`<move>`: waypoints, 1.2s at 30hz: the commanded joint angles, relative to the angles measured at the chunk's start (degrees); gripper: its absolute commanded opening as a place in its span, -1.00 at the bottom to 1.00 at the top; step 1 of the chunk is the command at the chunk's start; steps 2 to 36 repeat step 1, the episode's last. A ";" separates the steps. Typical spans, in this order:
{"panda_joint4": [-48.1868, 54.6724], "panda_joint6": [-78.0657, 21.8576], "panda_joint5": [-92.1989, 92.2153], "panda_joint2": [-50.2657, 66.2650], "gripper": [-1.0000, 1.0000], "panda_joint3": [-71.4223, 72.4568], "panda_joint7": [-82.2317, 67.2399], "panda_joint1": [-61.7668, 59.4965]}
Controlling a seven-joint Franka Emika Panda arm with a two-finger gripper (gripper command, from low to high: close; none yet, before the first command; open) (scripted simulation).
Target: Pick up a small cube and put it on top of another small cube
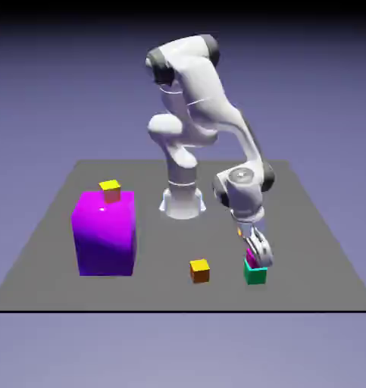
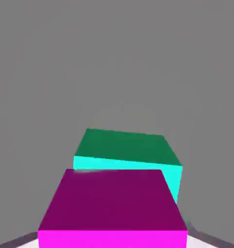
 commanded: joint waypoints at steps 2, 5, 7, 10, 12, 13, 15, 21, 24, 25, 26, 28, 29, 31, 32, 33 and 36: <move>-0.12 -1.52 1.78 -1.76 1.00 2.07 -1.19 -1.95; -0.12 -1.52 1.78 -1.76 1.00 2.07 -1.19 -1.95; -0.12 -1.52 1.78 -1.76 1.00 2.07 -1.19 -1.95; -0.12 -1.52 1.78 -1.76 1.00 2.07 -1.19 -1.95; -0.12 -1.52 1.78 -1.76 1.00 2.07 -1.19 -1.95; -0.12 -1.52 1.78 -1.76 1.00 2.07 -1.19 -1.95; -0.12 -1.52 1.78 -1.76 1.00 2.07 -1.19 -1.95; -0.12 -1.52 1.78 -1.76 1.00 2.07 -1.19 -1.95; -0.12 -1.52 1.78 -1.76 1.00 2.07 -1.19 -1.95; -0.12 -1.52 1.78 -1.76 1.00 2.07 -1.19 -1.95; -0.12 -1.52 1.78 -1.76 1.00 2.07 -1.19 -1.95; -0.12 -1.52 1.78 -1.76 1.00 2.07 -1.19 -1.95; -0.12 -1.52 1.78 -1.76 1.00 2.07 -1.19 -1.95; -0.12 -1.52 1.78 -1.76 1.00 2.07 -1.19 -1.95; -0.12 -1.52 1.78 -1.76 1.00 2.07 -1.19 -1.95; -0.12 -1.52 1.78 -1.76 1.00 2.07 -1.19 -1.95; -0.12 -1.52 1.78 -1.76 1.00 2.07 -1.19 -1.95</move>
